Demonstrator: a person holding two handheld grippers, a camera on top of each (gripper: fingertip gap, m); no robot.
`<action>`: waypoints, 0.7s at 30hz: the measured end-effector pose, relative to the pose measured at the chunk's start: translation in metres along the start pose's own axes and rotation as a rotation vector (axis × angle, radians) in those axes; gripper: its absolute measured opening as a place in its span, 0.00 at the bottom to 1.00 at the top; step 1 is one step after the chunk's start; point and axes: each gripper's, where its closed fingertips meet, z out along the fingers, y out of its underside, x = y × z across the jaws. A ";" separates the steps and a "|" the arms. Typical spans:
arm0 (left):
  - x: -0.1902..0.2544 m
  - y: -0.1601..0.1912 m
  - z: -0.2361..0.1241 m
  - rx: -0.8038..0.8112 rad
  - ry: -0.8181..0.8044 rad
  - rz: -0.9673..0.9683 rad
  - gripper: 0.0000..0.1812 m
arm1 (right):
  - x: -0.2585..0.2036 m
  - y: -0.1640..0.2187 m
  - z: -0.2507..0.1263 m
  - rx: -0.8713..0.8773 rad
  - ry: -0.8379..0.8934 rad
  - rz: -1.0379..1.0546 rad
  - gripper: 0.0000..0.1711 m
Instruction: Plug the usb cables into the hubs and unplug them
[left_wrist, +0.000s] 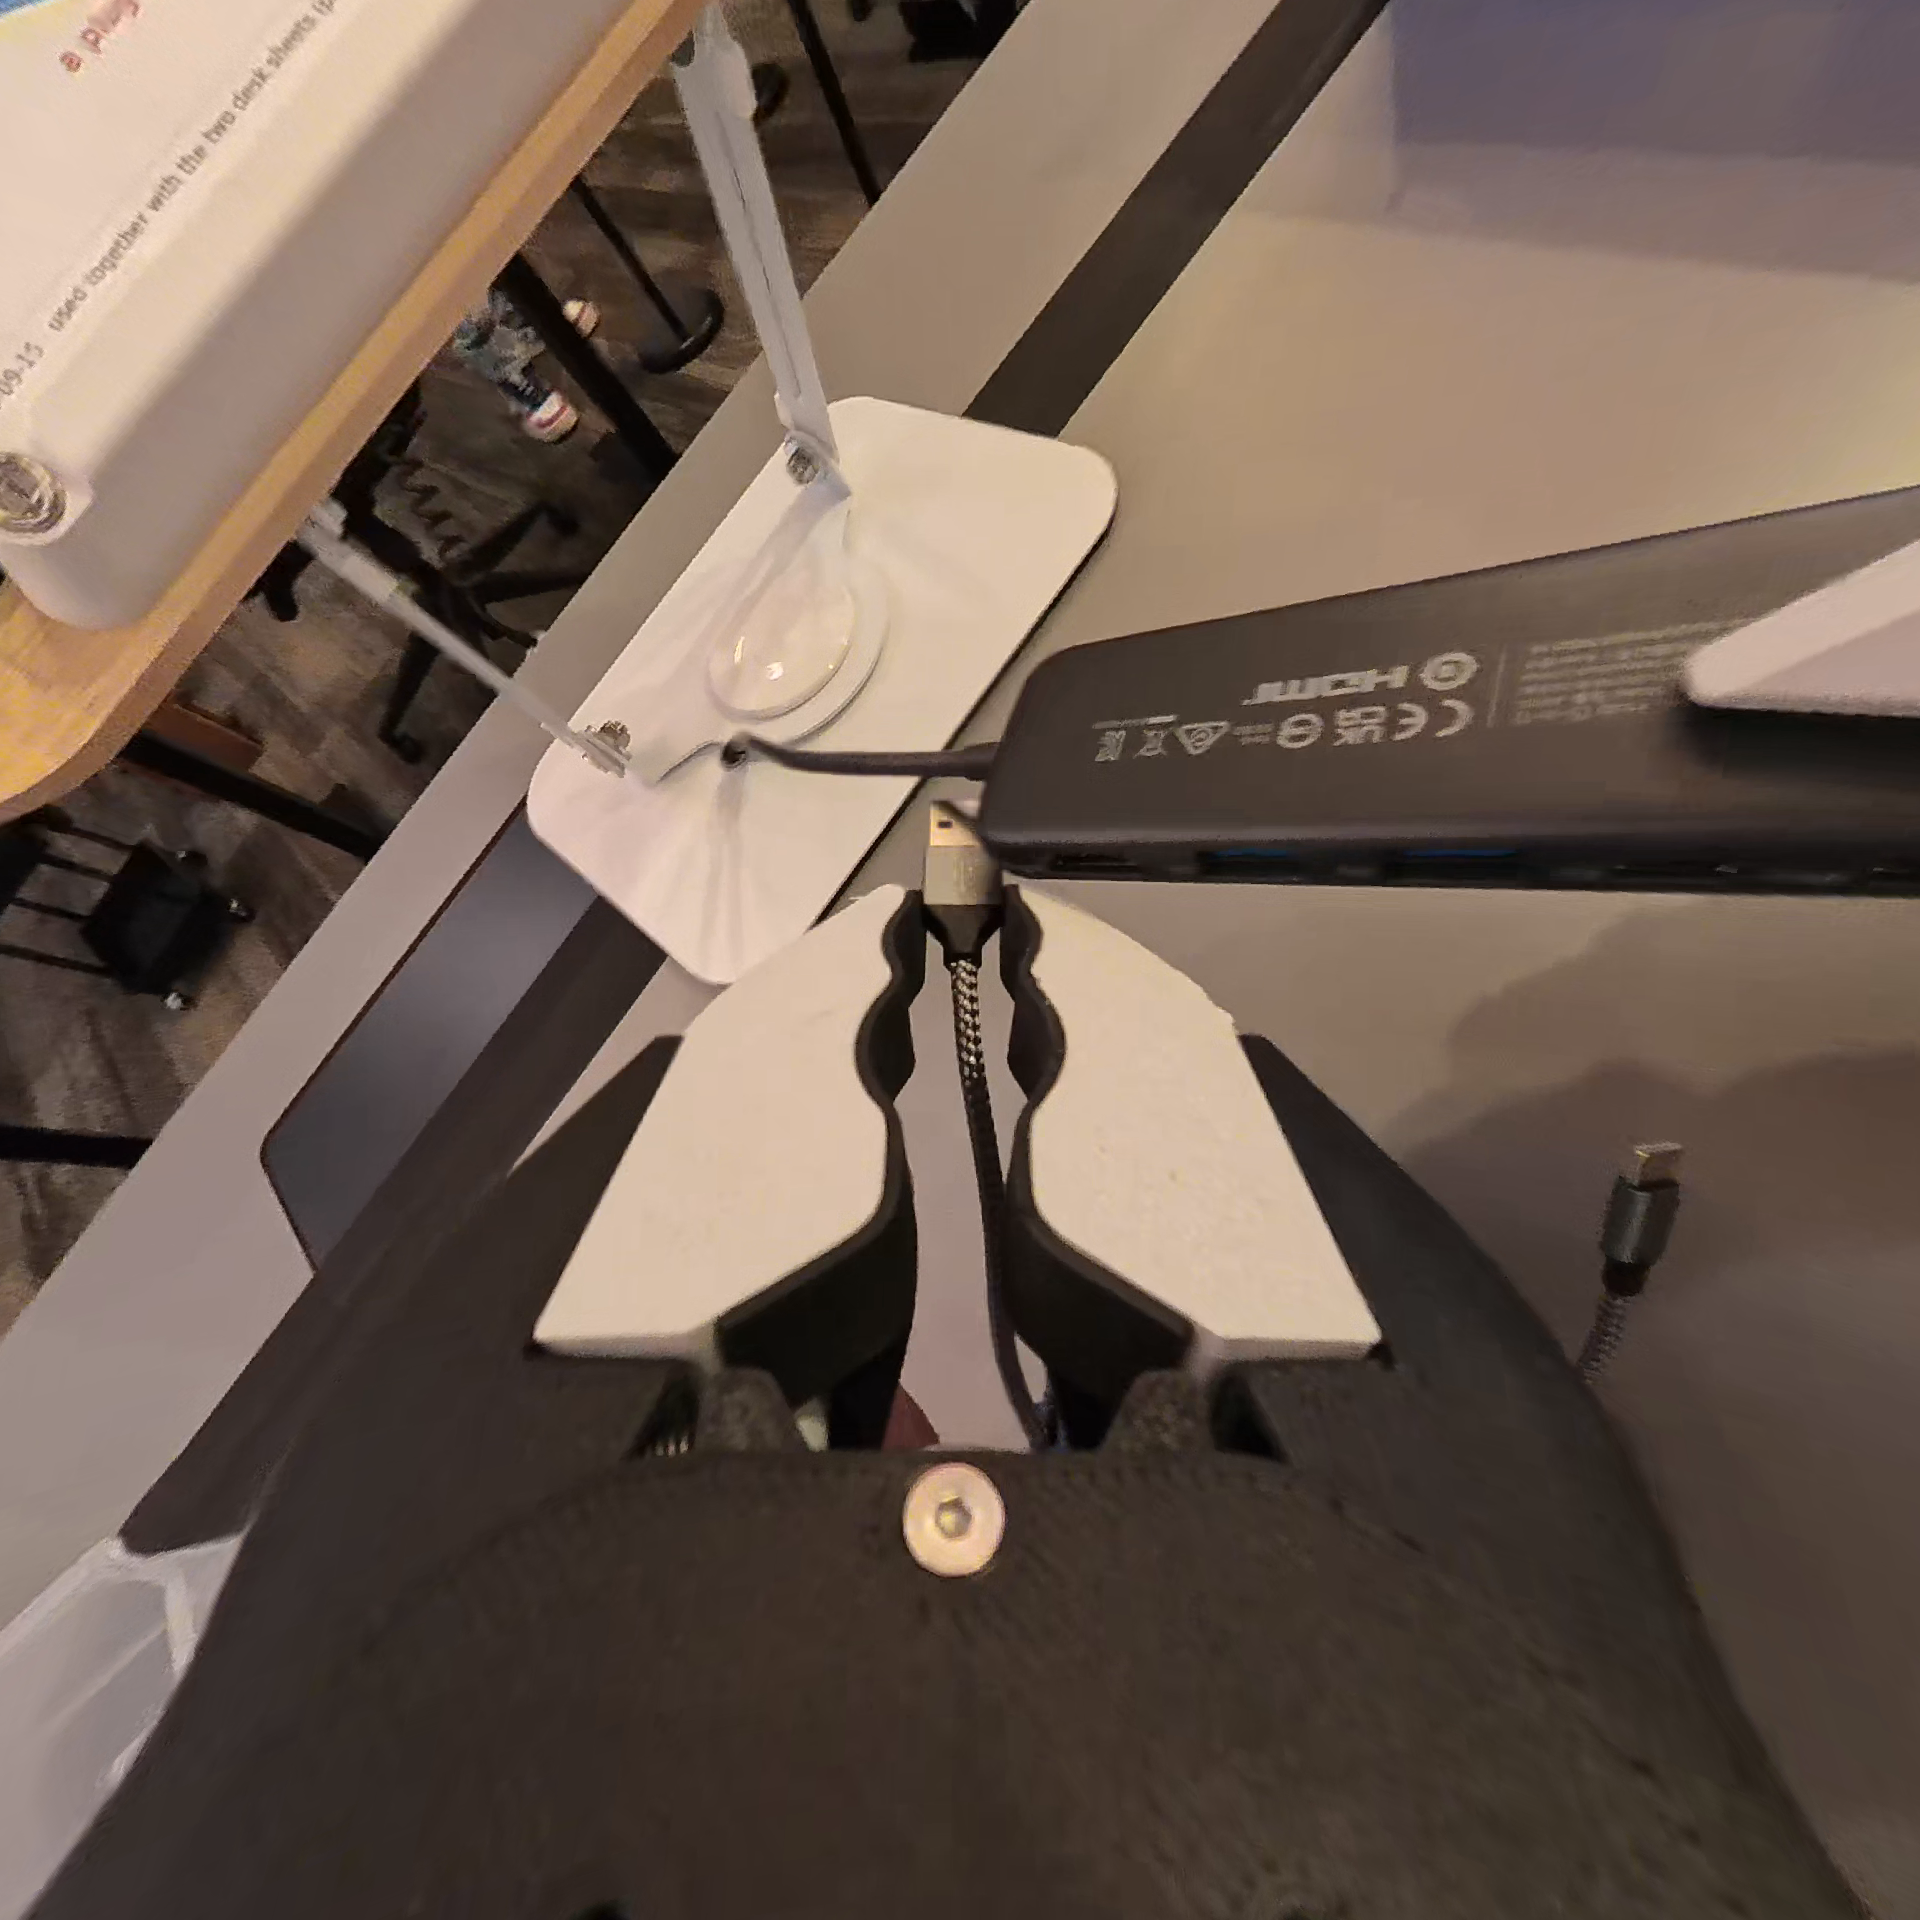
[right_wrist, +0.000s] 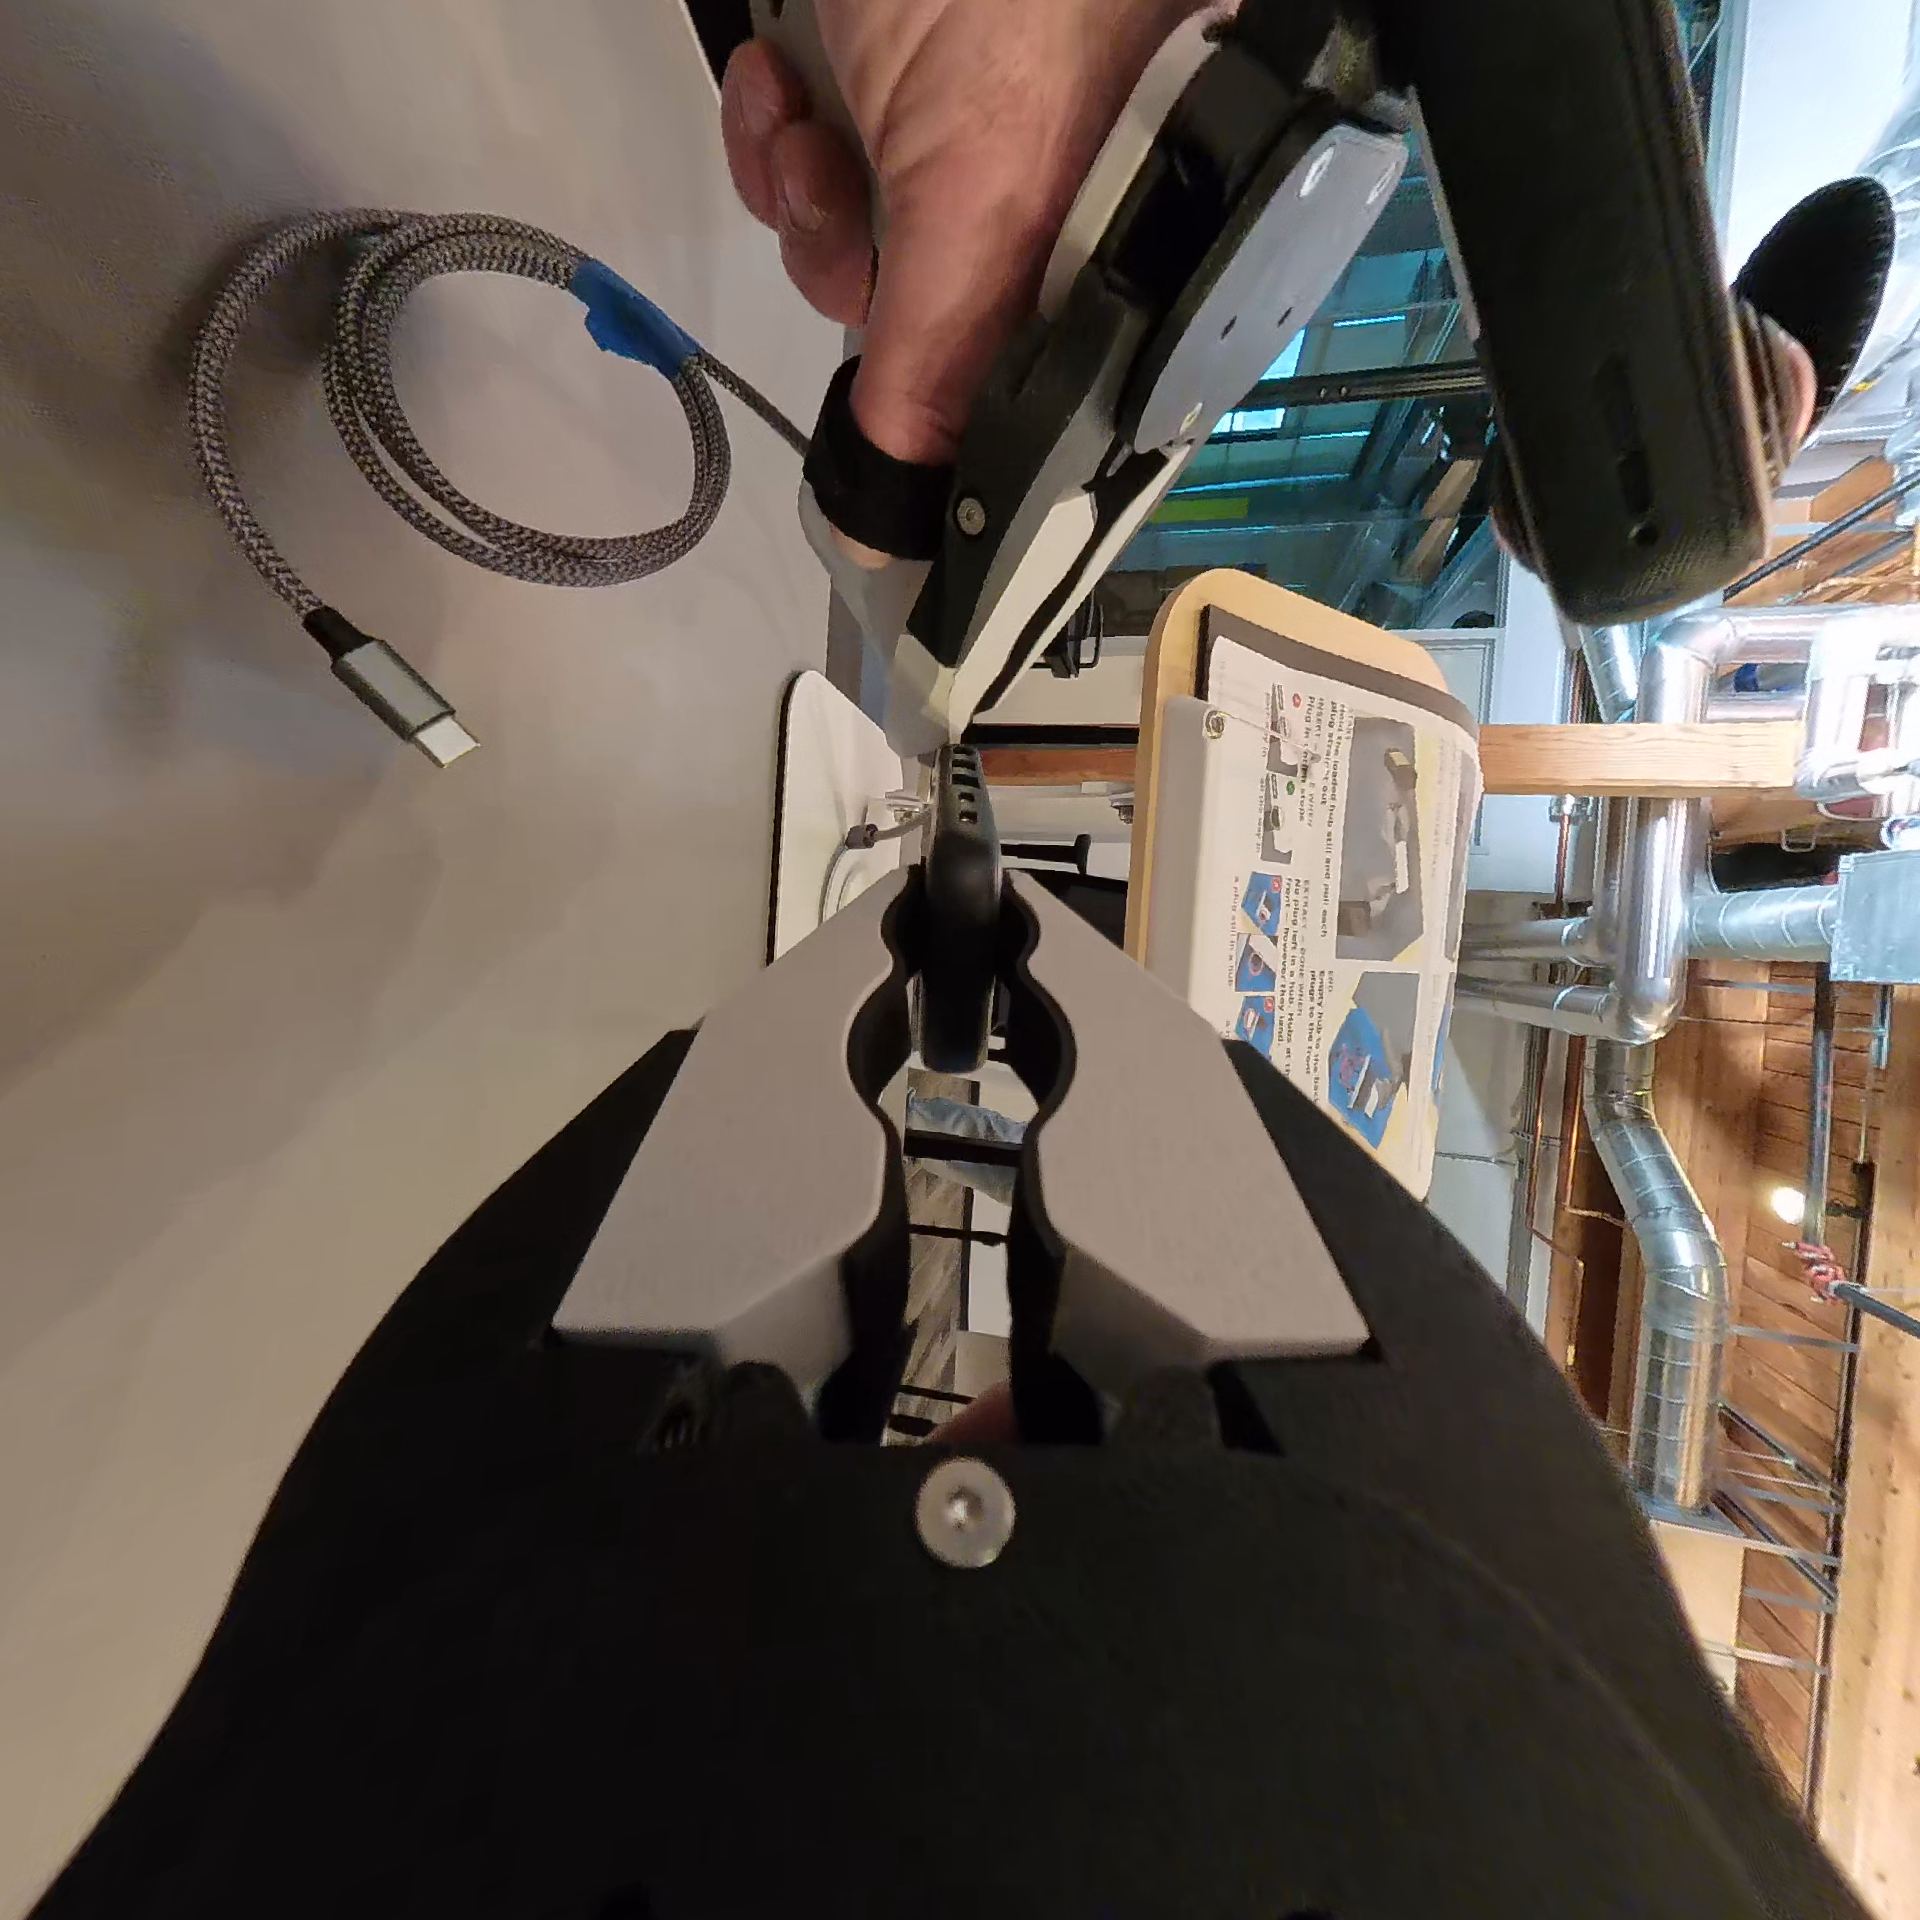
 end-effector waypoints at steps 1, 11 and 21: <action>-0.004 0.002 0.000 -0.014 -0.019 -0.010 0.08 | 0.000 -0.001 0.000 0.003 0.004 -0.004 0.05; -0.007 0.003 0.001 -0.016 -0.022 -0.039 0.08 | -0.005 -0.007 0.001 -0.008 -0.013 -0.042 0.05; 0.002 -0.002 0.000 0.014 0.001 0.044 0.08 | -0.009 -0.006 0.003 -0.003 -0.022 -0.029 0.05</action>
